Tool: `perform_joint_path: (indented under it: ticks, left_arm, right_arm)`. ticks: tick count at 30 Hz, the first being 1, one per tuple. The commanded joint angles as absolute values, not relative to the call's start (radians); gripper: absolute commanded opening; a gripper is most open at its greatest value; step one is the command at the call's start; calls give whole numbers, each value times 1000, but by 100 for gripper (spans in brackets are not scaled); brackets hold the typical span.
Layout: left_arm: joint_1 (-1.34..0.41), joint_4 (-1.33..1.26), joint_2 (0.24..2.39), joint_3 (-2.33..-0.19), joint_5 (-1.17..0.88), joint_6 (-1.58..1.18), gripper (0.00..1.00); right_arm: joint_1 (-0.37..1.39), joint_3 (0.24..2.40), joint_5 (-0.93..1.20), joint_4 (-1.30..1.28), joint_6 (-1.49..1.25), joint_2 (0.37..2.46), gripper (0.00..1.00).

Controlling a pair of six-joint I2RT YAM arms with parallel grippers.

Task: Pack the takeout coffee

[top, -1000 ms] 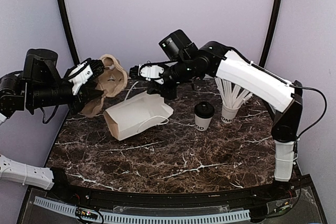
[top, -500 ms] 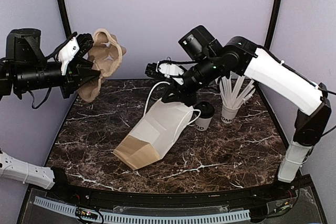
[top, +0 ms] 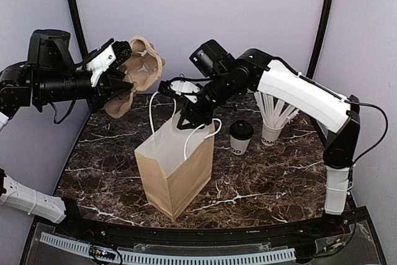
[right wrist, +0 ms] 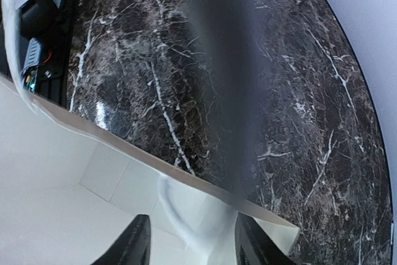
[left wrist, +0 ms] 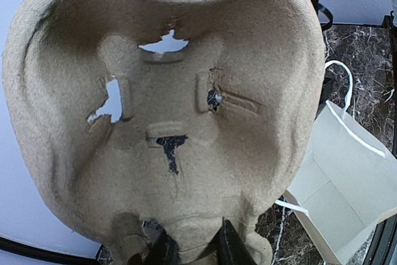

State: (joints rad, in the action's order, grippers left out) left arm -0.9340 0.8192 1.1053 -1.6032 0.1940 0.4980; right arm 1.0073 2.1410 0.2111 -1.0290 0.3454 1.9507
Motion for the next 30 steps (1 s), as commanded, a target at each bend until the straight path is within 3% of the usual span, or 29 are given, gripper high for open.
perform_joint_path:
  ticks: [1, 14, 19, 30]
  left_arm:
    - [-931, 780, 1072, -1611, 192, 492, 22]
    - [-930, 778, 1022, -1583, 198, 458, 22]
    - [-931, 766, 1029, -1585, 192, 454, 22]
    - [-931, 717, 1027, -1551, 144, 434, 22]
  right_arm:
    - [954, 2287, 260, -1080, 443, 2046, 55]
    - [953, 2302, 324, -1089, 671, 1982, 60]
    - [950, 2261, 283, -1051, 825, 1977, 69]
    - [949, 2253, 267, -1088, 1050, 2050, 67]
